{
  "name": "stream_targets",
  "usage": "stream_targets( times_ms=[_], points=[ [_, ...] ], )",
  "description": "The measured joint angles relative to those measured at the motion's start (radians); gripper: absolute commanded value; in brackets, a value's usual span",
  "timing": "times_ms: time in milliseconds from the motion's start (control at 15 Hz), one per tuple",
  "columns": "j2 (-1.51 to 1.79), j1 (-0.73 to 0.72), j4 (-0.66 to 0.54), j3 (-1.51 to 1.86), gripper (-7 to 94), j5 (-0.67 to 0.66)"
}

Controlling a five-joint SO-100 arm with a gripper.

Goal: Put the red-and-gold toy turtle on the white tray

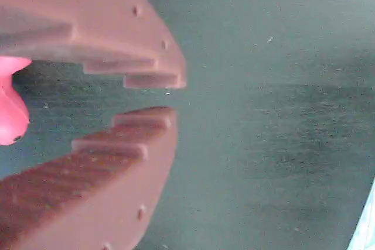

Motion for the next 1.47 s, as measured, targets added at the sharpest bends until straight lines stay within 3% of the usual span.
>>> stream_targets(
  times_ms=[333, 533, 867, 1467],
  points=[
    [-0.204, 0.052, 0.003, -0.21, 0, 0.055],
    [-0.601, 0.218, 0.06, -0.508, 0, 0.115],
    [-1.046, 0.508, 0.054, -0.733, 0, 0.163],
    [-1.249, 0.635, 0.172, -0.834, 0, 0.295]
  ],
)
